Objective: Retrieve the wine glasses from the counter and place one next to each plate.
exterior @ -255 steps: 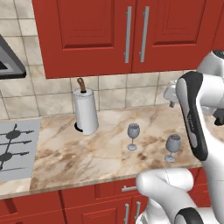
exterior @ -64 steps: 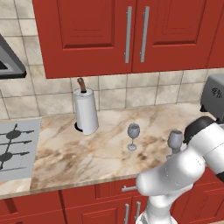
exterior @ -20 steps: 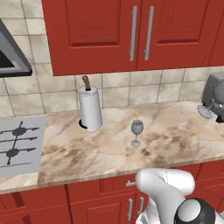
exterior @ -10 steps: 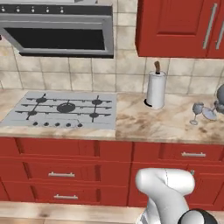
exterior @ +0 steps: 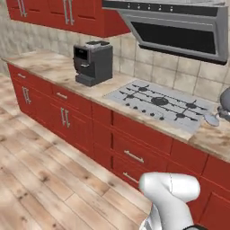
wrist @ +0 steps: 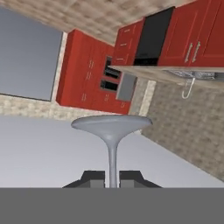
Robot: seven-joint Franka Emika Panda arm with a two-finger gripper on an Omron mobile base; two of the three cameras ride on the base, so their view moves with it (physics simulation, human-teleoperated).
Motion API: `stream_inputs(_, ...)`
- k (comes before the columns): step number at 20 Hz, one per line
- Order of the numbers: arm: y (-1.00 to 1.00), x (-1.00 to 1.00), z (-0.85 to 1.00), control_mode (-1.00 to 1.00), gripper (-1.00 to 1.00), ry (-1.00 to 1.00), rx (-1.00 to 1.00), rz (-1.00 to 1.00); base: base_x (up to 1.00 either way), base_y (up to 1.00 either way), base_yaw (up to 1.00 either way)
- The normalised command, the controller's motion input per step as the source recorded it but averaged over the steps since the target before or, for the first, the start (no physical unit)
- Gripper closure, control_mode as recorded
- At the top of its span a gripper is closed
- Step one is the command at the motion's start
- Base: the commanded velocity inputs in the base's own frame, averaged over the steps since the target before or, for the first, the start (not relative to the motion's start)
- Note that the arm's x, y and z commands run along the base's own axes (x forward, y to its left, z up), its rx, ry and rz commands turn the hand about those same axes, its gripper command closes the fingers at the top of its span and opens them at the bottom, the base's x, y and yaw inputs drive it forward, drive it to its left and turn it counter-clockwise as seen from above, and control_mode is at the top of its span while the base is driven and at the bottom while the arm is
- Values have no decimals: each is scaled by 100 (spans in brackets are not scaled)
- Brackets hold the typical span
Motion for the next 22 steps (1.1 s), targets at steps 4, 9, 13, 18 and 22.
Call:
stream_inputs(4, 0, 0, 0, 100, 100, 0, 0, 0, 0, 0, 100)
stream_inputs(9, 0, 0, 0, 100, 100, 0, 0, 0, 0, 2, 100)
stream_inputs(13, 0, 0, 0, 100, 100, 0, 0, 0, 0, 4, 100)
stream_inputs(18, 0, 0, 0, 100, 100, 0, 0, 0, 12, 15, 97)
stream_inputs(22, 0, 0, 0, 100, 100, 0, 0, 0, 26, 10, 96)
